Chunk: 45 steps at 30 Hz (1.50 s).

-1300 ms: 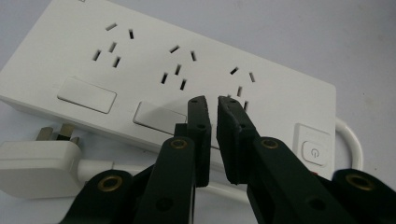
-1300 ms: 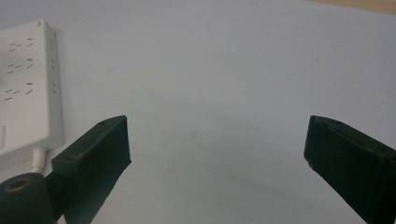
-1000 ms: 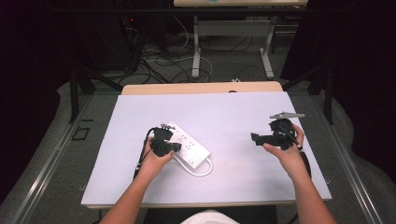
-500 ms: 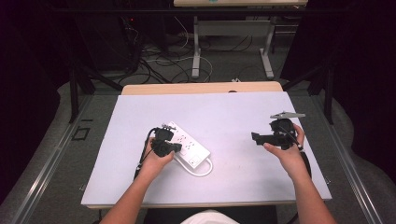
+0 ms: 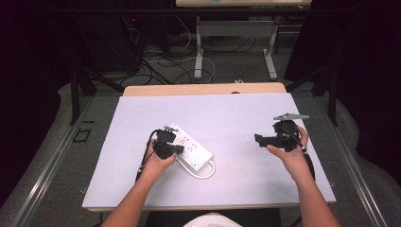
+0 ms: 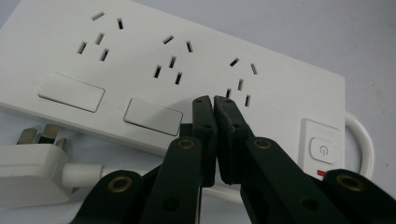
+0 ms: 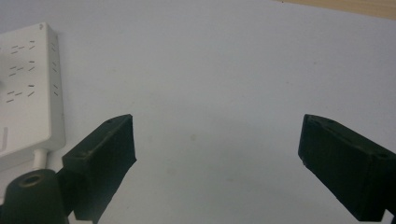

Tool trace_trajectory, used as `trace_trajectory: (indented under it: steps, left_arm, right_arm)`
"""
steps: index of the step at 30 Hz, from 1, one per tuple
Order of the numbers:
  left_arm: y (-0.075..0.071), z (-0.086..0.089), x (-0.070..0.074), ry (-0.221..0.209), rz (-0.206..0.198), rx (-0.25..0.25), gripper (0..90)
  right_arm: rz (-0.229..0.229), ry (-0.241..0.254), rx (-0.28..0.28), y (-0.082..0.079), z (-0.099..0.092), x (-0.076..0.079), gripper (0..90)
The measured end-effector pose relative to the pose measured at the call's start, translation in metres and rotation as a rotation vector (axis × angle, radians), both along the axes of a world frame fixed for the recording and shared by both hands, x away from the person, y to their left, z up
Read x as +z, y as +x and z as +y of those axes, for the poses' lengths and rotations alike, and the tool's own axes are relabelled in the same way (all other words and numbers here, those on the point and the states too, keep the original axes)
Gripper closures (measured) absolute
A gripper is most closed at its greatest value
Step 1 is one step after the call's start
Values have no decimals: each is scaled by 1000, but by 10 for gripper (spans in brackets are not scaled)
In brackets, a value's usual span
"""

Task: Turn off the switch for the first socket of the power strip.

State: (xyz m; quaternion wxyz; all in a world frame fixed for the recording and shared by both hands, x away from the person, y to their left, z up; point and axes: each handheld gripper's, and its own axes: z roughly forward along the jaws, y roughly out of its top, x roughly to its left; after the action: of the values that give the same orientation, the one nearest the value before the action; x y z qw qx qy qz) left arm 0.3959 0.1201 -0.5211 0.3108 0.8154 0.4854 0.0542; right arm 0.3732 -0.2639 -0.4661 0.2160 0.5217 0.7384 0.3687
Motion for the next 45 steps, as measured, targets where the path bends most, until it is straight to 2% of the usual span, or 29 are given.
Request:
trace_trajectory:
  steps: [5, 7, 11, 12, 13, 16, 19, 23, 32, 33, 45]
  left_arm:
    - [0, 1, 1, 3, 8, -12, 879]
    - [0, 0, 0, 2, -9, -5, 880]
    - [0, 1, 0, 1, 0, -14, 882]
    - [-1, 0, -1, -8, -1, 3, 883]
    - [0, 1, 0, -11, 10, -6, 884]
    - [0, 2, -2, -19, 0, 1, 885]
    - [0, 2, -3, 1, -3, -9, 900]
    - [-1, 0, -3, 4, -9, 4, 900]
    - [0, 2, -2, 1, 0, -10, 900]
    - [0, 2, -3, -3, -12, -5, 900]
    - [0, 1, -2, -1, 0, 6, 900]
  right_arm:
    - [-1, 2, -3, 0, -1, 0, 103]
    - [-1, 1, -2, 0, 0, 0, 103]
    - [1, 3, -4, 0, 0, 0, 103]
    - [2, 2, -5, 0, 0, 0, 103]
    - [1, 3, -3, 0, 0, 0, 104]
    - [-2, -1, -3, 0, -1, 1, 103]
    - [0, 0, -2, 0, -1, 1, 104]
    - [-2, 2, -1, 0, -1, 1, 103]
    - [-2, 3, -3, 0, -1, 1, 106]
    - [-2, 2, -2, 0, -1, 1, 106]
    - [-1, -1, -3, 0, -1, 1, 106]
